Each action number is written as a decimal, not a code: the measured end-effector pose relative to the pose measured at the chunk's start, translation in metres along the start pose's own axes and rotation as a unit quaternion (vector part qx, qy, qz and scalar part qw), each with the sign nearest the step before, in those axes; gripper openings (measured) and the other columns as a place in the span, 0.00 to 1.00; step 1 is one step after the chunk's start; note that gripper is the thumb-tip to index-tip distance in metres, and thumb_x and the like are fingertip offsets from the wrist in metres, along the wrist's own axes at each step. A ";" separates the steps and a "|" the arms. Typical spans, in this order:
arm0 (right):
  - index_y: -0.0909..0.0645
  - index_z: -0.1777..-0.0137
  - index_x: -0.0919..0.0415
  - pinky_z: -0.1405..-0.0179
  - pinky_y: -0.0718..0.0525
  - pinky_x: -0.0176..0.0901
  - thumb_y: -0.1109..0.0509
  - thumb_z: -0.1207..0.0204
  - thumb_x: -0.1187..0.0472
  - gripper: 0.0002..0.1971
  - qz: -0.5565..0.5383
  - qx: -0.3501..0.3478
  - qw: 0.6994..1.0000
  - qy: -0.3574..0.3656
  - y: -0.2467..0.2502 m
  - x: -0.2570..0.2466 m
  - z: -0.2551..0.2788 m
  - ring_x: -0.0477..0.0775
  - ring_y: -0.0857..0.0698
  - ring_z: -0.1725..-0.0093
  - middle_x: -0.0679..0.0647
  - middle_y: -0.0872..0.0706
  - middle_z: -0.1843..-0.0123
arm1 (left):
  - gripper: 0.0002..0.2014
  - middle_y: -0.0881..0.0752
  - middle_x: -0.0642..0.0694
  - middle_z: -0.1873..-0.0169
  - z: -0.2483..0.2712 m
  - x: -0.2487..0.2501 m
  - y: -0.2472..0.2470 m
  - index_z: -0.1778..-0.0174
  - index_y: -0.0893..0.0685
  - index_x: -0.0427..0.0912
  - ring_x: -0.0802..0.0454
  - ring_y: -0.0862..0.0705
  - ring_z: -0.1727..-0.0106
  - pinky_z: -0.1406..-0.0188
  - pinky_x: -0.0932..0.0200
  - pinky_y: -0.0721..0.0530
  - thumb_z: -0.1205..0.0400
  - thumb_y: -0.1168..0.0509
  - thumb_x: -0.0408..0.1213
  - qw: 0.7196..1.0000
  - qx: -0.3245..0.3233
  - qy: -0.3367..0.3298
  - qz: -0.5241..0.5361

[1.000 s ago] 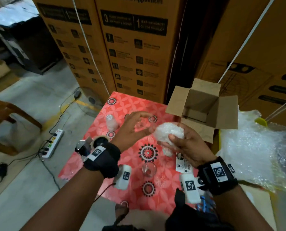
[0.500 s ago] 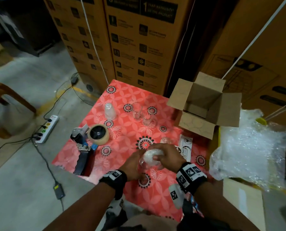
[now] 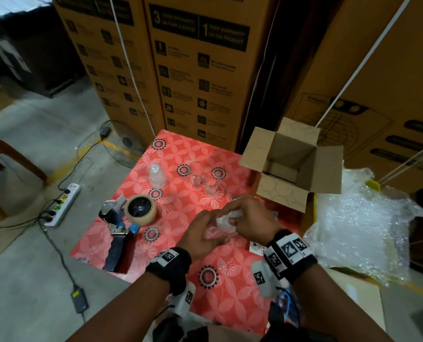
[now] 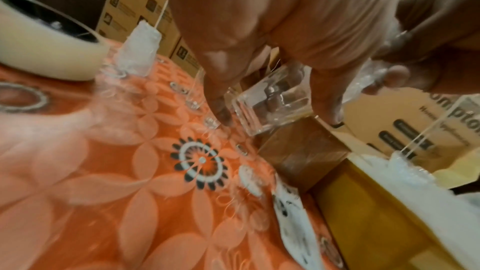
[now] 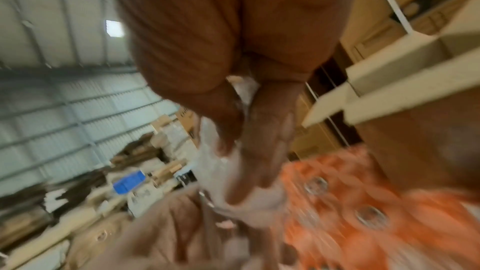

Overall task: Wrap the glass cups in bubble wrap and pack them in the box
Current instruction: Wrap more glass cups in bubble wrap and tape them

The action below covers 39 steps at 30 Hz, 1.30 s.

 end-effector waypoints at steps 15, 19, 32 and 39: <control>0.22 0.42 0.39 0.61 0.09 0.56 0.17 0.25 0.60 0.20 0.035 0.112 0.990 0.075 0.070 -0.071 0.013 0.47 0.10 0.61 0.45 0.09 0.53 | 0.38 0.21 0.66 0.29 0.007 0.104 0.047 0.17 0.37 0.60 0.59 0.20 0.25 0.29 0.45 0.12 0.17 0.21 0.49 0.993 -0.009 -0.084 0.082; 0.18 0.54 0.39 0.63 0.16 0.45 0.17 0.30 0.39 0.14 0.131 0.166 0.976 0.060 0.086 -0.082 0.020 0.39 0.15 0.62 0.38 0.12 0.63 | 0.33 0.19 0.71 0.35 0.014 0.133 0.061 0.21 0.42 0.48 0.40 0.13 0.38 0.41 0.34 0.10 0.12 0.26 0.38 0.987 -0.030 -0.122 0.100; 0.32 0.15 0.31 0.28 0.17 0.49 0.12 0.30 0.60 0.48 0.123 -0.001 0.972 0.199 0.143 -0.117 0.053 0.41 0.24 0.22 0.35 0.26 0.21 | 0.30 0.15 0.52 0.38 0.004 0.179 0.083 0.21 0.38 0.47 0.56 0.12 0.45 0.50 0.53 0.11 0.13 0.29 0.36 0.965 -0.110 -0.139 0.192; 0.14 0.26 0.43 0.33 0.16 0.42 0.19 0.20 0.60 0.24 0.094 0.082 0.962 0.245 0.148 -0.128 0.052 0.37 0.16 0.30 0.34 0.12 0.31 | 0.29 0.14 0.36 0.38 0.003 0.197 0.086 0.21 0.39 0.44 0.46 0.10 0.43 0.48 0.49 0.10 0.12 0.29 0.31 0.954 -0.122 -0.158 0.224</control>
Point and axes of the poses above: each hand's wrist, its own z-axis away from the middle knuckle, its own y-axis out of the back of the hand, x = y × z, the point moved 4 cm from there along -z, towards the middle knuckle
